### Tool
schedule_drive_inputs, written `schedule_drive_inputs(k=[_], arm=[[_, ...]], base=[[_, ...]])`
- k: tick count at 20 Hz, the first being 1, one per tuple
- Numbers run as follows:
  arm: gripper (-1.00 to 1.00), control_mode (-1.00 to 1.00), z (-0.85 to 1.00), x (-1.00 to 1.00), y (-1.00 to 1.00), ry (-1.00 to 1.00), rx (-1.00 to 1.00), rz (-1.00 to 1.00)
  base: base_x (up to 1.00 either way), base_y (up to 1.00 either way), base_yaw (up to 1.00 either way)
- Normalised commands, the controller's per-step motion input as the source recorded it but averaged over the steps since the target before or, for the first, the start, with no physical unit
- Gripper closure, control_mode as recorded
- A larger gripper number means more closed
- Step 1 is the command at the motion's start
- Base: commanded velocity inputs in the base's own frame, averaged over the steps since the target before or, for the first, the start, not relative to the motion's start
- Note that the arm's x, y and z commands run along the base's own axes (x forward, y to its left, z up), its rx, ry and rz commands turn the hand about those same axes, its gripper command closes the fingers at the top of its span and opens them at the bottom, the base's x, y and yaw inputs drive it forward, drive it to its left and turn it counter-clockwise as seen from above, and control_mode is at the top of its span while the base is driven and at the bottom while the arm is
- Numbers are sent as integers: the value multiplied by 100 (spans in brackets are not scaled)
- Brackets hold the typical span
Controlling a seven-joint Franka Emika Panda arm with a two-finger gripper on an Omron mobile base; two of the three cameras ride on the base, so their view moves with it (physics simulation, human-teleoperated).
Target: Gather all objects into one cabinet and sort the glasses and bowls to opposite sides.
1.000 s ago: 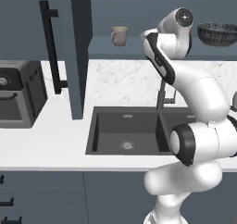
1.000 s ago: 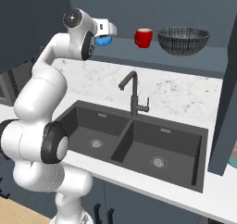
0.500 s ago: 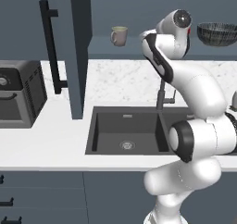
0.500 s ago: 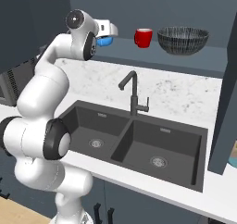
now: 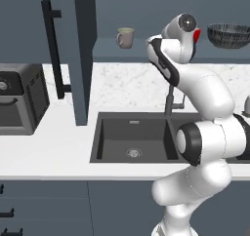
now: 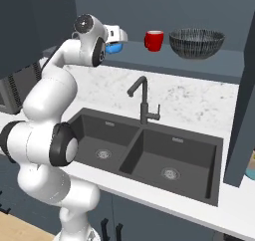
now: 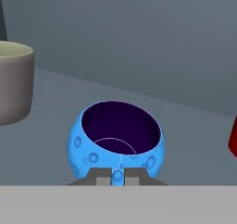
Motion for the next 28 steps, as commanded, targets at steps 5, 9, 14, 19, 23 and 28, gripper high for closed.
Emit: schedule_drive_inputs(k=[5,9,14,19,23,28], arm=[[100,-100,-2,19,0,0,0,0],[100,-100,0,60,0,0,0,0],[100,-100,-6,62,0,0,0,0],[-100,-100,-8,27,0,0,0,0],[-100,-100,0,5,-7,0,0,0],[-100,-100,0,-56,-19,0,0,0]], base=[[0,0,0],[0,0,0],[0,0,0],[0,0,0],[0,0,0],[0,0,0]])
